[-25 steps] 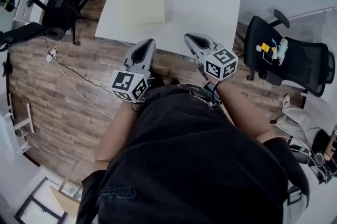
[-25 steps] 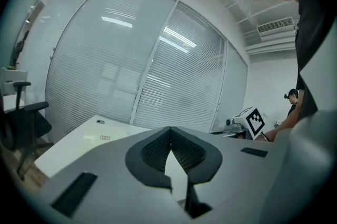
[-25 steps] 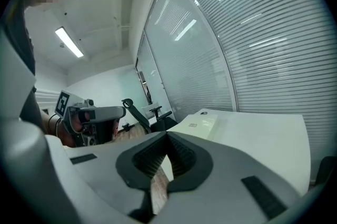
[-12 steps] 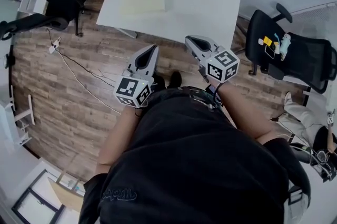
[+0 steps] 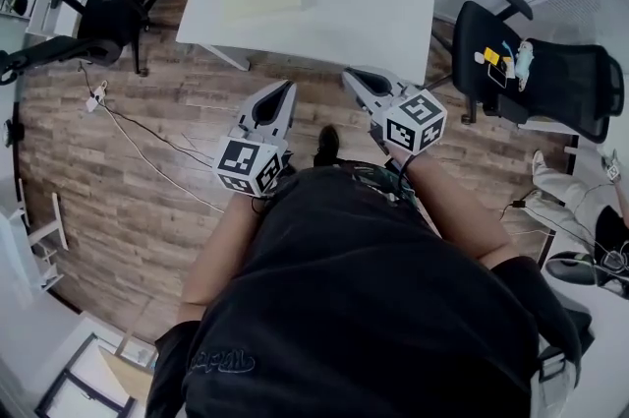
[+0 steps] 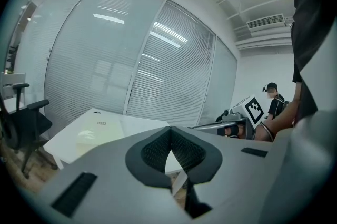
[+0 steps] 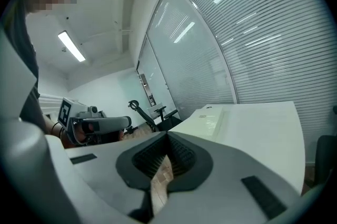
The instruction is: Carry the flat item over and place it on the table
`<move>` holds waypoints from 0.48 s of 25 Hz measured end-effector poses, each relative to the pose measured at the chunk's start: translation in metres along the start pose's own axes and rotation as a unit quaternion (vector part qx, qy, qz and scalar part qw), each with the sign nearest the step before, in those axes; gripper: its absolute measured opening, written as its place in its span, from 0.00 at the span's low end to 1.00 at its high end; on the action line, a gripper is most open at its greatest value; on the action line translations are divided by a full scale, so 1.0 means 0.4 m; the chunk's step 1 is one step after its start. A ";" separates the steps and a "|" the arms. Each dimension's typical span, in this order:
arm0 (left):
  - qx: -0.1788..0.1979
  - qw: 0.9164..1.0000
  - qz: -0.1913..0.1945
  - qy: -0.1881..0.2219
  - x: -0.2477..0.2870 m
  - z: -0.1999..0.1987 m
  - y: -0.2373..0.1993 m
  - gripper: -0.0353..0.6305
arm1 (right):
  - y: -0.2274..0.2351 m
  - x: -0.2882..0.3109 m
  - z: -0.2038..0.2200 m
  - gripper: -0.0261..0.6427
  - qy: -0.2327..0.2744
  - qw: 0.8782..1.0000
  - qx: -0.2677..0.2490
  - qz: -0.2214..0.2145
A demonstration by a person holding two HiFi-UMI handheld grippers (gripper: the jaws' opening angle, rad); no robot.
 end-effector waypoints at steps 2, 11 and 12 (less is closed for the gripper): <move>0.004 1.000 0.007 0.003 -0.035 0.001 0.003 0.08 | -0.036 -0.003 0.006 0.07 0.005 1.000 0.003 0.002; 0.012 1.000 0.010 0.018 -0.234 0.015 -0.036 0.08 | -0.252 0.035 0.041 0.07 0.018 1.000 -0.022 0.006; 0.013 1.000 0.010 0.020 -0.253 0.017 -0.040 0.08 | -0.276 0.040 0.048 0.07 0.019 1.000 -0.023 0.007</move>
Point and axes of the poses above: the fingertips, and each gripper's own axes: x forward along the fingers, y to its right, z out of its underside, the point moved 2 cm from there along -x, backward along the fingers, and after that the axes turned 9 degrees about -z, right-handed, at the moved point
